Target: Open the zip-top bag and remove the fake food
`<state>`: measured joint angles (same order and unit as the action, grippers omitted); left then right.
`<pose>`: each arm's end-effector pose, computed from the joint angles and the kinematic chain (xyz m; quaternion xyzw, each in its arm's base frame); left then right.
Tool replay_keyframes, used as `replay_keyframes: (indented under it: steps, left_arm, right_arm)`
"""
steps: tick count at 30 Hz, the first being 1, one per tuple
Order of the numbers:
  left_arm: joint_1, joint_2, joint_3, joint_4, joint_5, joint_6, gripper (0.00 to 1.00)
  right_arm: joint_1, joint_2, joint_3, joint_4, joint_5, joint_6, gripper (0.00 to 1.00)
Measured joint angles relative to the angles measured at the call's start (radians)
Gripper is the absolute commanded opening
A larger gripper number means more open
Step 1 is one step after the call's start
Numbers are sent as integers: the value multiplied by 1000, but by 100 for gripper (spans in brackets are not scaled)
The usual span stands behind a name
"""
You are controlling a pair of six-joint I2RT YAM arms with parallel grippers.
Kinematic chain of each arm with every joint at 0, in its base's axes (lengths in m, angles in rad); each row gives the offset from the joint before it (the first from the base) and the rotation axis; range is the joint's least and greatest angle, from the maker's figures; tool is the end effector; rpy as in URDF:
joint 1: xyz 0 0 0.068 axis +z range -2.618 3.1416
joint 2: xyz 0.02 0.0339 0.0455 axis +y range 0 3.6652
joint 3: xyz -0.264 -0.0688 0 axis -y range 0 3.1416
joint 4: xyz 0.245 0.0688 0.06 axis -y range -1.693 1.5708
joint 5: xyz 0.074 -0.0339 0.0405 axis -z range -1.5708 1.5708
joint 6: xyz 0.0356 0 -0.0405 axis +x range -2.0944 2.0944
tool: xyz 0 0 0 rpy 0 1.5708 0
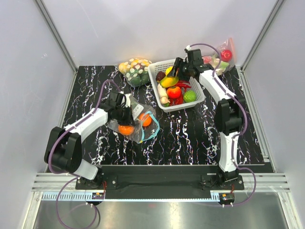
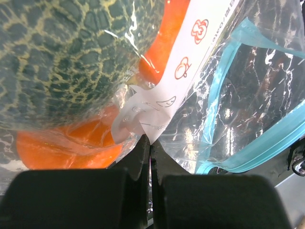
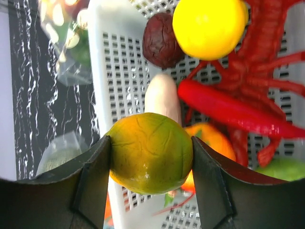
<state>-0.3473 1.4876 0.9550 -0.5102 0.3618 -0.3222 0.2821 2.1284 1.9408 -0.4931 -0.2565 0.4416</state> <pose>0.2718 -0.1118 0.2112 0.0589 0.9489 -0.2484 0.1854 0.4737 0.1467 0.2825 0.0164 0.8967 0.2591 0.3584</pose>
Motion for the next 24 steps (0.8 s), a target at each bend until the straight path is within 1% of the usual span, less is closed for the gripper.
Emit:
replay_keyframes:
  steps: [3,4,5,6,7,8,11,19,22,24]
  left_arm:
    - [0,-1,0,-1,0,3,0]
    - [0,-1,0,-1,0,4,0]
    - [0,-2,0,-1,0,5,0]
    - [0,-4,0,-1,0,6,0]
    - [0,-6,0,-1,0,8,0]
    - [0,-8,0,-1,0,9,0]
    - [0,-18,0,0,2,12,0]
    - [15,-26,3,-5,32,12,0]
    - [18,-26,12,-5,56,8,0]
    - [18,-29,15,2,71,3,0]
  right_arm:
    - [0,80,90,2,5,0,46]
    - [0,101,112,1,6,-1,55]
    - [0,123,134,-4,8,-5,67]
    - [0,142,154,-5,9,-7,75]
    - [0,157,174,-12,8,-11,80]
    - [0,167,191,-21,9,-16,93]
    - [0,180,221,-28,8,-41,97]
    - [0,163,223,-26,47,-111,97]
    - [-1,105,171,-26,75,-148,97]
    - [-1,26,104,-26,90,-174,96]
